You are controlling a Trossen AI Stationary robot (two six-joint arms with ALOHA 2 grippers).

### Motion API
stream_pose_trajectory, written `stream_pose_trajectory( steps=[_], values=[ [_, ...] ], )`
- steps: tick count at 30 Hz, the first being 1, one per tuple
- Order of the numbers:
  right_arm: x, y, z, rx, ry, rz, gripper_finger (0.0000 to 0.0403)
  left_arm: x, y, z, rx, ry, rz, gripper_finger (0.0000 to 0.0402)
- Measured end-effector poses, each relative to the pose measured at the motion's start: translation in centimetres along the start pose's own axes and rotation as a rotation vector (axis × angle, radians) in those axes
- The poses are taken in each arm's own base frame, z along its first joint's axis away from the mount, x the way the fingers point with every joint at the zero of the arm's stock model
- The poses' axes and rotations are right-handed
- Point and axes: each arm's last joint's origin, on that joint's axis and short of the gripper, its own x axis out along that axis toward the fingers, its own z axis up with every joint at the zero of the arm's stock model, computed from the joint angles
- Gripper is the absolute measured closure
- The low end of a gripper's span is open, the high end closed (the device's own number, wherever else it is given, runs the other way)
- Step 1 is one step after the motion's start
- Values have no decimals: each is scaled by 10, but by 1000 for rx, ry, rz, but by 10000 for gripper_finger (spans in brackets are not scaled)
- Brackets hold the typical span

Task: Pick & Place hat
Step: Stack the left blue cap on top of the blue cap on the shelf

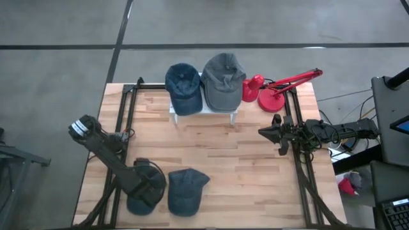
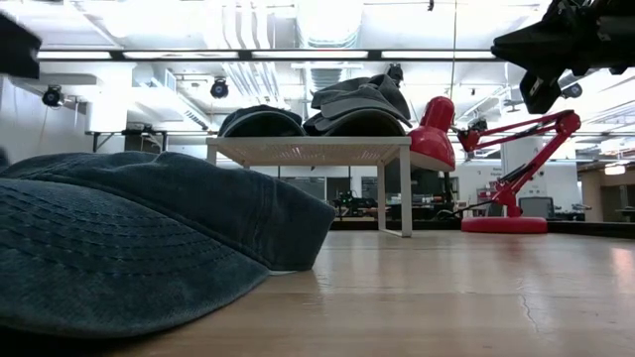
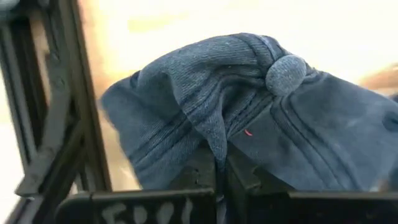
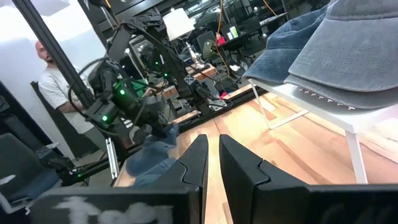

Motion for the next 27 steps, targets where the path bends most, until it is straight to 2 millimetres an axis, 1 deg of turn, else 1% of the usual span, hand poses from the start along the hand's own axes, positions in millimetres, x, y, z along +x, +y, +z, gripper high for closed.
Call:
stream_pose_trajectory(
  steps=[8,18,23,27],
  values=[
    [0,0,0,-2,0,0,364,-30,-3,4,44,-103,-70,401],
    [0,0,0,-8,2,1,364,-60,-7,11,66,-276,-214,401],
    [0,0,0,-8,2,2,364,-79,-4,18,69,-365,-246,401],
    [0,0,0,-5,3,2,364,-92,-3,21,65,-391,-320,401]
  ],
)
